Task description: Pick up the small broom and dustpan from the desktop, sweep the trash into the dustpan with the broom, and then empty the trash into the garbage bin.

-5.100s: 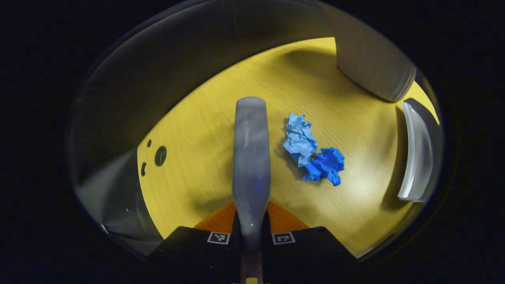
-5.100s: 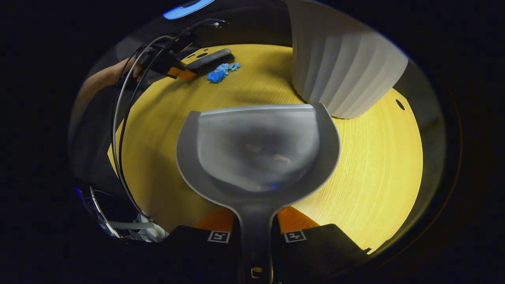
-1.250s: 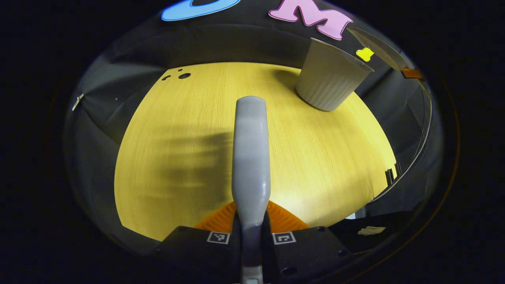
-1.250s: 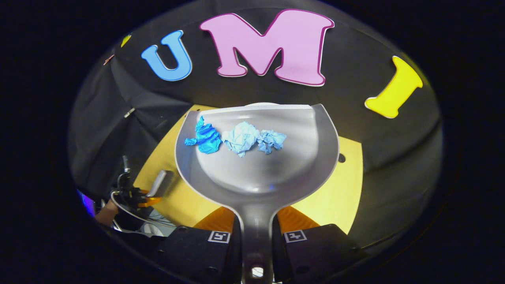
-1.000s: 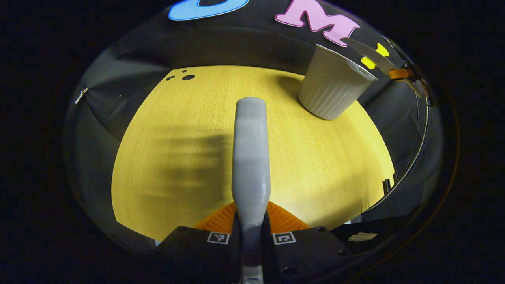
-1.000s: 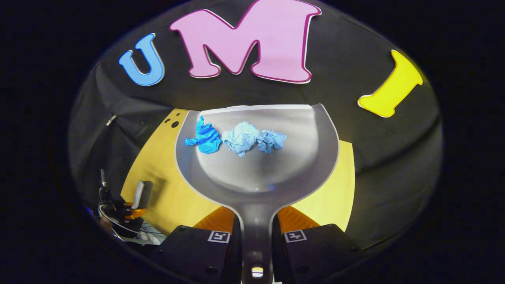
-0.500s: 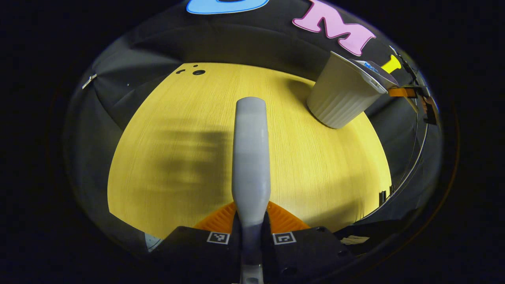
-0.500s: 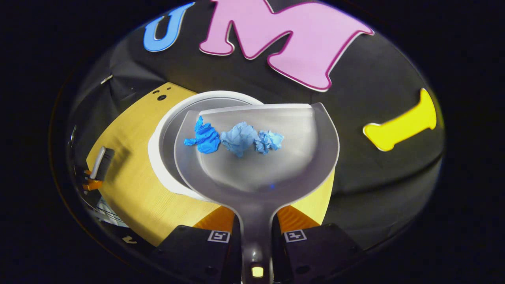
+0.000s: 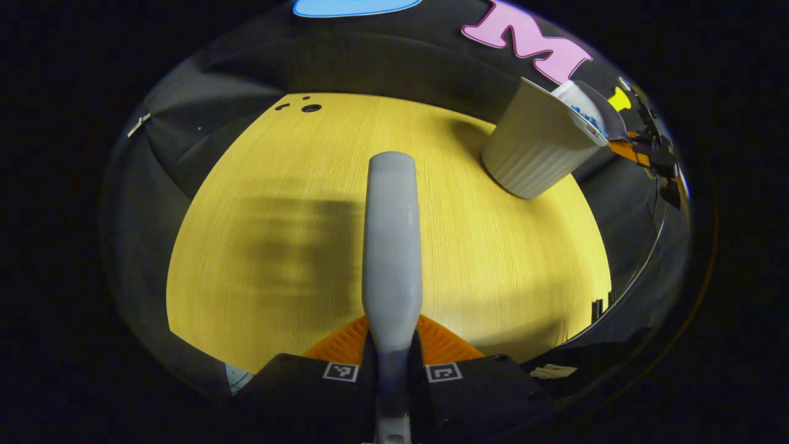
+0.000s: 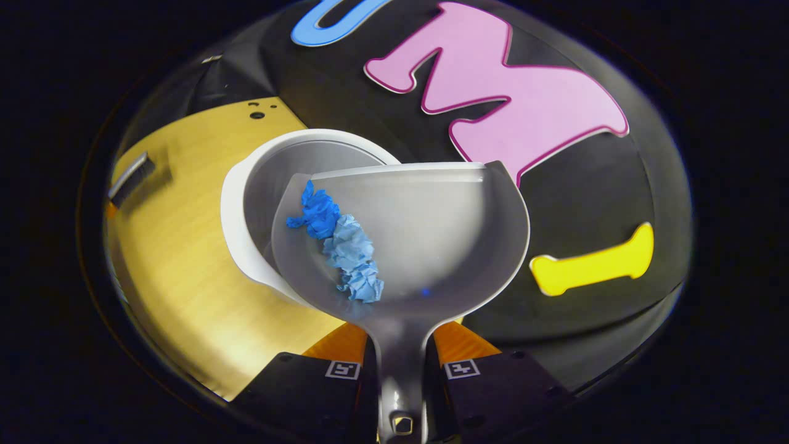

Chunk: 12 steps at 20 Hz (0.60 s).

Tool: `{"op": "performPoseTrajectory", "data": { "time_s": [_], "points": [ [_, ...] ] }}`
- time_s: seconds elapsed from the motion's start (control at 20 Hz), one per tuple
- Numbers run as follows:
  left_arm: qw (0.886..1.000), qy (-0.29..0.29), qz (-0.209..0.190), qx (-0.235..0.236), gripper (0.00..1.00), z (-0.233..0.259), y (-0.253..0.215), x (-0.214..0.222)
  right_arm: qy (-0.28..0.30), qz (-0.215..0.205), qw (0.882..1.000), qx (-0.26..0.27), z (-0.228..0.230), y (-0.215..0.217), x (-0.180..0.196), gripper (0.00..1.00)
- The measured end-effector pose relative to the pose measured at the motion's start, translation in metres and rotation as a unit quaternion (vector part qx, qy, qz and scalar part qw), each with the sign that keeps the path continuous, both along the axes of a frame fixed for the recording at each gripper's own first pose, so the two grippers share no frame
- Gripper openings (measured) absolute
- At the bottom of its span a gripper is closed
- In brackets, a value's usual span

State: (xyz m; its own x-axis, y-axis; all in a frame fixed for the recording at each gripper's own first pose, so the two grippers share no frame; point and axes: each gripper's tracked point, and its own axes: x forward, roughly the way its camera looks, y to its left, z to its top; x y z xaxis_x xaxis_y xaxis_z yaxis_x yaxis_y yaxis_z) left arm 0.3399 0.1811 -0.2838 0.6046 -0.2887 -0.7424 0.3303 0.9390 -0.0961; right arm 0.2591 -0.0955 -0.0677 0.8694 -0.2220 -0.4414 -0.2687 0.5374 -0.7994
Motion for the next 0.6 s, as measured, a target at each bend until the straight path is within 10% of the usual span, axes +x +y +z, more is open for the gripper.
{"op": "performPoseTrajectory", "data": {
  "time_s": [0.6],
  "points": [
    [1.0, 0.014, -0.006, -0.011, 0.25, 0.003, -0.006, -0.008, -0.122, 0.08, 0.958, -0.246, 0.021, 0.004, -0.004, 0.34]
  ]
}}
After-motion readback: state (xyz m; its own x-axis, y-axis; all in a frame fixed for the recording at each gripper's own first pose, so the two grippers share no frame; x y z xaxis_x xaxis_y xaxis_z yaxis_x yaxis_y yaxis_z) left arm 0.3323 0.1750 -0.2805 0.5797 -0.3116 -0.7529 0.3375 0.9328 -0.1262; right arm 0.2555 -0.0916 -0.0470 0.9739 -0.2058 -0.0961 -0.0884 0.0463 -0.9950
